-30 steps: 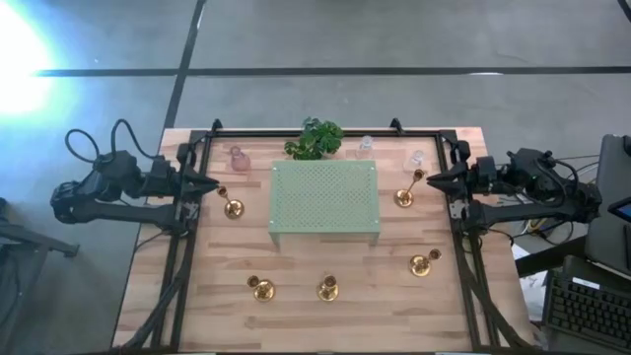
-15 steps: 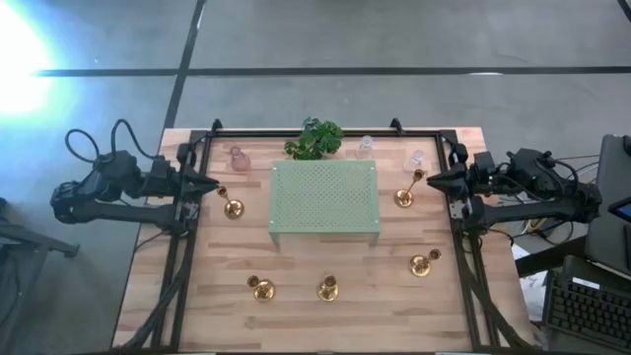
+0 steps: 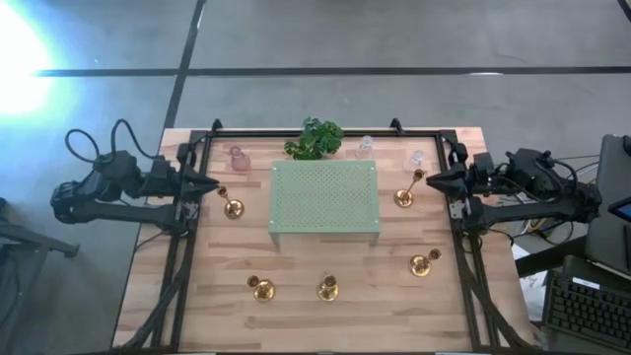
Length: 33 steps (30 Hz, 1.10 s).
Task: Pick & Place candle stick holders
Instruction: Put the transparent candle holder on the shelf
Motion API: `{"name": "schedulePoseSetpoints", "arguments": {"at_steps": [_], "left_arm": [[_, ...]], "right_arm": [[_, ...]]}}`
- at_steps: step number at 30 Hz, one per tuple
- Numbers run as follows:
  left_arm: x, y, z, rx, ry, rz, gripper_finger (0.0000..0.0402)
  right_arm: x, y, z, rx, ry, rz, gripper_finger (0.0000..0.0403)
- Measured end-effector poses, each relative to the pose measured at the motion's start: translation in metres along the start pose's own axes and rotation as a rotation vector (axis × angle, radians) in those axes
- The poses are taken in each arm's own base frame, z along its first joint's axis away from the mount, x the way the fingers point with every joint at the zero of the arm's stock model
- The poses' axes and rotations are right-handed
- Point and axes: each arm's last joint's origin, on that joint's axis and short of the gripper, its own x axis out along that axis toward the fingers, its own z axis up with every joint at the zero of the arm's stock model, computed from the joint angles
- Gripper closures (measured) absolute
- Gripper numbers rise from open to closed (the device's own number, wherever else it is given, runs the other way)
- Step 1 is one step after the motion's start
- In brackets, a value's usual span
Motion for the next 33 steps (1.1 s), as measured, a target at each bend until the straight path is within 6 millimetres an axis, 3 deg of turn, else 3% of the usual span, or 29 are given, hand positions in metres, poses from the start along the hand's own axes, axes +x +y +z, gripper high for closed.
{"name": "schedulePoseSetpoints", "arguments": {"at_steps": [17,25,33], "left_arm": [[0.0,0.0,0.0,0.0,0.0,0.0,0.0356],[0.0,0.0,0.0,0.0,0.0,0.0,0.0356],[0.0,0.0,0.0,0.0,0.0,0.0,0.0356]], "right_arm": [[0.007,-0.001,-0.005,0.062,0.056,-0.014,0.0369],[0.028,-0.002,-0.009,-0.027,0.125,-0.033,0.0369],[0.05,-0.007,-0.014,-0.05,0.158,-0.181,0.0369]]}}
